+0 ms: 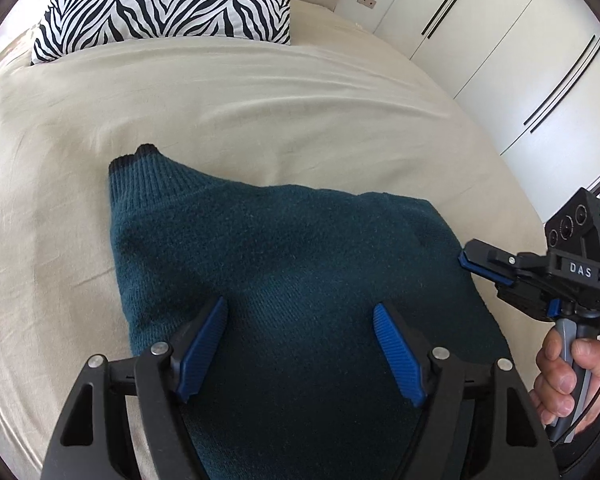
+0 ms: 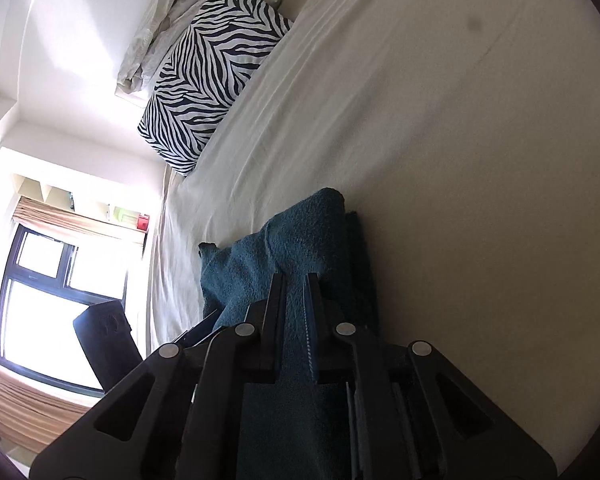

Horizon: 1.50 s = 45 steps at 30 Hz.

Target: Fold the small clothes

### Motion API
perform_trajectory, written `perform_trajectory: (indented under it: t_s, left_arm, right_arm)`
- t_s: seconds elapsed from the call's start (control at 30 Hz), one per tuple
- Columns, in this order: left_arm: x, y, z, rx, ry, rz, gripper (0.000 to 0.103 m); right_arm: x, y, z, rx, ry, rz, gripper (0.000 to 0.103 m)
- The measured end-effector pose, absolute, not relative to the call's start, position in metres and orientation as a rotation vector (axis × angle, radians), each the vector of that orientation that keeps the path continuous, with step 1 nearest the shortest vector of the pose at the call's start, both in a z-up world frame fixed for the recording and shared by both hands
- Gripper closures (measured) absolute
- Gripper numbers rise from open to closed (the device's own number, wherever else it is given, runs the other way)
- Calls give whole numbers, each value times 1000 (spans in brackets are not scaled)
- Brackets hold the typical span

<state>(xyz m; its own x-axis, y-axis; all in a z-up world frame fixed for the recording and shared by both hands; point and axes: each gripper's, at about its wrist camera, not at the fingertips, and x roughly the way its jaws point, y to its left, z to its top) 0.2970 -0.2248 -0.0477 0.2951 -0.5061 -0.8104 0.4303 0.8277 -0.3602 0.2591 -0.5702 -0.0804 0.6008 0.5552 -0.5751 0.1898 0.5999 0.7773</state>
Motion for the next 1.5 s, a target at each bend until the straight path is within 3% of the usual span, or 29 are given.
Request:
perform_trajectory:
  t_s: [0.17,0.27,0.37,0.6,0.73,0.87,0.93,1.0,1.03,1.13,1.23,1.4,1.5]
  left_arm:
    - [252,-203,-19,-110,1041,-622,27]
    - [228,-207,-29,-29,1038,-592,27]
    - [215,-219,-37,79,998,-562,26]
    - [214,-218,-35,73,1005,-540,25]
    - [211,-219,-35,86,1001,-537,25]
    - [211,-217,-33,90,997,-540,25]
    - [210,-215,-31,75,990,-543,25]
    - [207,-208,-25,36,983,-544,25]
    - [206,-204,-21,15,978,-542,24]
    - [200,-188,-6,-32,940,-533,23]
    - [199,-163,2,-119,904,-503,14]
    - [217,-133,-22,-279,1013,-496,13]
    - [229,-137,-50,-358,1137,-539,13]
  right_arm:
    - [203,-546,-57,845,925,405,94]
    - [186,-541,-85,788,1022,343,94]
    - [165,-561,-109,932,975,368,96]
    - [124,-550,-69,837,920,378,93]
    - [116,-543,-95,770,1045,322,88]
    - [100,-559,-86,828,965,305,86]
    - [94,-564,-71,797,924,285,73]
    - [92,-569,-57,770,887,244,31]
    - [92,-572,-51,761,861,229,28]
    - [106,-581,-46,776,859,234,28]
    - [124,-593,-55,795,914,223,28]
    - [170,-590,-82,862,993,258,31]
    - [191,-583,-99,874,1039,283,45]
